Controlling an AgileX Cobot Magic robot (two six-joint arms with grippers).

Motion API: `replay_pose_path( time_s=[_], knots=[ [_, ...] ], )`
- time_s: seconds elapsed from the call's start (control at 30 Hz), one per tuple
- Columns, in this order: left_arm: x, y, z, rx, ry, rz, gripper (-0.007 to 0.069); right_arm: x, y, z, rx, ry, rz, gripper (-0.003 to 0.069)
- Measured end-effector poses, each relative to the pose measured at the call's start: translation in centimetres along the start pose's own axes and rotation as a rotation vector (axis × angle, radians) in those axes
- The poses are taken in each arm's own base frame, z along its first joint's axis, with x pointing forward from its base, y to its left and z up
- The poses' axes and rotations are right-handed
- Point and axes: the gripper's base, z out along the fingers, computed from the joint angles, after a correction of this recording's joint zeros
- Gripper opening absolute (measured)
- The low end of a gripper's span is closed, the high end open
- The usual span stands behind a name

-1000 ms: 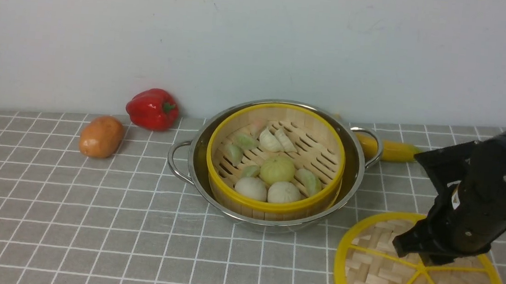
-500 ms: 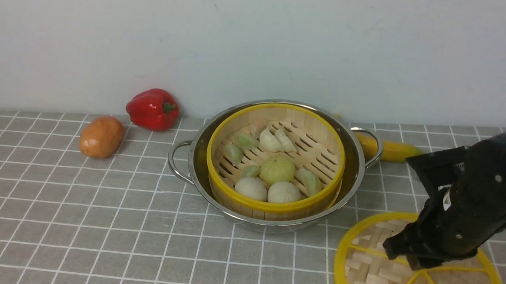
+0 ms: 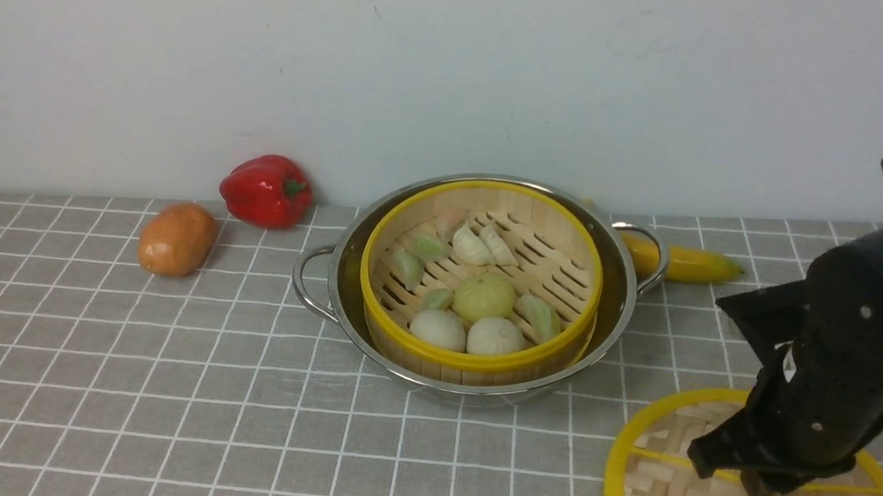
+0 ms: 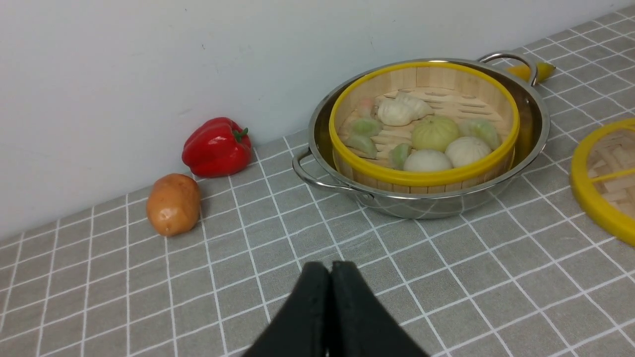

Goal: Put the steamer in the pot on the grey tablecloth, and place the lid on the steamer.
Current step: 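Move the gripper down to the bamboo steamer lid and grasp its center knob, then place the bamboo steamer lid onto the steamer basket in the pot with the right gripper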

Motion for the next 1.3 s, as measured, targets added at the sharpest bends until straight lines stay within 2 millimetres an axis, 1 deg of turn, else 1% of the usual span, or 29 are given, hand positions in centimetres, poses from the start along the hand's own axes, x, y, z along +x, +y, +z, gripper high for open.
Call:
replay_pose_path(
  time_s=[0.03, 0.07, 0.1, 0.17, 0.2, 0.23, 0.3, 0.33, 0.37, 0.4, 0.43, 0.47, 0.5, 0.53, 0.57, 0.6, 0.67, 0.7, 0.77, 0.8, 0.97, 1.1, 1.3],
  knots=[
    [0.0, 0.0, 0.0, 0.0, 0.0, 0.0, -0.0006, 0.2, -0.3, -1.3, 0.013, 0.0, -0.002, 0.0147],
    [0.0, 0.0, 0.0, 0.0, 0.0, 0.0, -0.0005, 0.3, -0.3, -1.4, 0.014, 0.002, -0.002, 0.0147],
    [0.0, 0.0, 0.0, 0.0, 0.0, 0.0, 0.0, 0.2, -0.5, -3.2, 0.018, -0.013, 0.004, 0.0147],
    [0.0, 0.0, 0.0, 0.0, 0.0, 0.0, 0.0001, -0.4, -0.7, -5.8, 0.011, -0.057, 0.014, 0.0147],
    [0.0, 0.0, 0.0, 0.0, 0.0, 0.0, 0.0001, -0.6, -0.6, -6.3, 0.006, -0.073, 0.016, 0.0147],
    [0.0, 0.0, 0.0, 0.0, 0.0, 0.0, 0.0001, -1.3, -0.6, -7.9, -0.008, -0.108, 0.015, 0.0147],
    [0.0, 0.0, 0.0, 0.0, 0.0, 0.0, 0.0001, -2.6, -0.2, -10.1, -0.038, -0.164, 0.004, 0.0147],
    [0.0, 0.0, 0.0, 0.0, 0.0, 0.0, 0.0001, -3.5, 0.2, -11.1, -0.055, -0.197, -0.007, 0.0147],
    [0.0, 0.0, 0.0, 0.0, 0.0, 0.0, 0.0001, -4.1, 0.5, -11.6, -0.064, -0.216, -0.012, 0.0147],
    [0.0, 0.0, 0.0, 0.0, 0.0, 0.0, 0.0005, -6.3, 1.7, -13.0, -0.09, -0.276, -0.035, 0.0147],
    [0.0, 0.0, 0.0, 0.0, 0.0, 0.0, 0.0009, -7.5, 2.3, -13.0, -0.097, -0.289, -0.045, 0.0147],
    [0.0, 0.0, 0.0, 0.0, 0.0, 0.0, 0.0011, -8.4, 2.8, -13.6, -0.108, -0.319, -0.051, 0.0147],
    [0.0, 0.0, 0.0, 0.0, 0.0, 0.0, 0.0012, -8.9, 3.2, -13.7, -0.112, -0.328, -0.054, 0.0147],
    [0.0, 0.0, 0.0, 0.0, 0.0, 0.0, 0.0012, -10.0, 3.8, -13.4, -0.12, -0.336, -0.06, 0.0147],
    [0.0, 0.0, 0.0, 0.0, 0.0, 0.0, 0.0012, -11.7, 4.9, -13.6, -0.138, -0.372, -0.07, 0.0147],
    [0.0, 0.0, 0.0, 0.0, 0.0, 0.0, 0.0012, -12.7, 5.8, -13.3, -0.152, -0.382, -0.077, 0.0147],
    [0.0, 0.0, 0.0, 0.0, 0.0, 0.0, 0.0012, -13.6, 6.5, -13.0, -0.168, -0.389, -0.079, 0.0147],
    [0.0, 0.0, 0.0, 0.0, 0.0, 0.0, 0.0017, -14.9, 7.7, -12.1, -0.201, -0.39, -0.081, 0.0147],
    [0.0, 0.0, 0.0, 0.0, 0.0, 0.0, 0.0021, -15.5, 8.4, -11.5, -0.223, -0.385, -0.082, 0.0147],
    [0.0, 0.0, 0.0, 0.0, 0.0, 0.0, 0.0022, -16.1, 9.3, -10.4, -0.246, -0.368, -0.087, 0.0147],
    [0.0, 0.0, 0.0, -0.001, 0.001, 0.001, 0.0031, -16.8, 10.3, -7.8, -0.248, -0.317, -0.097, 0.0147],
    [0.0, 0.0, 0.0, -0.001, 0.001, 0.001, 0.0033, -17.1, 10.6, -6.9, -0.241, -0.306, -0.122, 0.0147],
    [0.0, 0.0, 0.0, -0.002, 0.001, 0.002, 0.0043, -17.0, 11.4, -6.2, -0.242, -0.291, -0.157, 0.0147]
  ],
)
